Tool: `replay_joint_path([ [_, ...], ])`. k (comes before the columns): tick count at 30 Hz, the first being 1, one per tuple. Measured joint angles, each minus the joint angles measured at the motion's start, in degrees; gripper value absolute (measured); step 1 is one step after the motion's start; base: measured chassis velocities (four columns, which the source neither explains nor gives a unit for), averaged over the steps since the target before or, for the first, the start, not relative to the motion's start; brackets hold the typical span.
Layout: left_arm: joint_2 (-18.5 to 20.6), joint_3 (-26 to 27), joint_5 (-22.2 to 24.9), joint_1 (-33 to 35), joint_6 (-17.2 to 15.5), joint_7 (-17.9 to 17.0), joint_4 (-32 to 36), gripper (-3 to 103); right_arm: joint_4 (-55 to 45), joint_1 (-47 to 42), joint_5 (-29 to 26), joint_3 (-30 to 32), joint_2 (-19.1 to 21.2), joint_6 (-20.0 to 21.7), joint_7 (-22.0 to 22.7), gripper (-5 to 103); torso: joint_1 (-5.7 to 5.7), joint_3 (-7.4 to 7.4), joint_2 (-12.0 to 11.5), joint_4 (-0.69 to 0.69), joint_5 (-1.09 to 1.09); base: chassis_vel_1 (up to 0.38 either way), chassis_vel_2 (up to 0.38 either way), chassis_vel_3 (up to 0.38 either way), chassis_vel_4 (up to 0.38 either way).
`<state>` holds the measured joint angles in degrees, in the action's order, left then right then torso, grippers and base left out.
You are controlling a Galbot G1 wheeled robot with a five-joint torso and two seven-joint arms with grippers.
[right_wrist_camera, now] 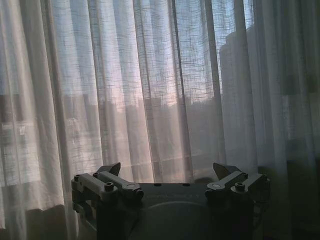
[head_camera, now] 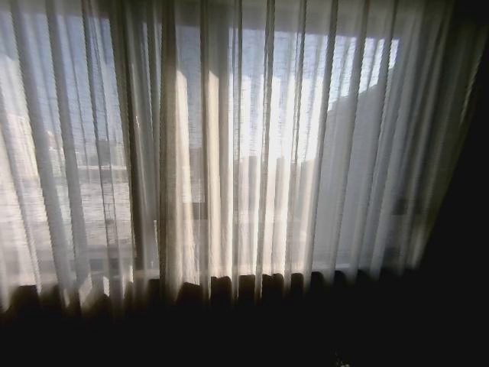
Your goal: Open the curtains by pulling them apart, changing their state from closed to fully open.
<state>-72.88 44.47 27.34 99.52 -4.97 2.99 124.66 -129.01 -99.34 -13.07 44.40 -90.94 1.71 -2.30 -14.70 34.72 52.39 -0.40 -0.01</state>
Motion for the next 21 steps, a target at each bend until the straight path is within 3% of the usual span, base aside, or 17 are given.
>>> replay_joint_path([
  [21, 0.23, 0.55, 0.01, -0.30, 0.97, 0.19, 0.10, 100, 0.84, 0.60, 1.69, 0.25, 0.41, -1.29, -1.94, 100, 0.00, 0.00, 0.00, 0.01, 0.00, 0.000, 0.000, 0.000, 0.000],
])
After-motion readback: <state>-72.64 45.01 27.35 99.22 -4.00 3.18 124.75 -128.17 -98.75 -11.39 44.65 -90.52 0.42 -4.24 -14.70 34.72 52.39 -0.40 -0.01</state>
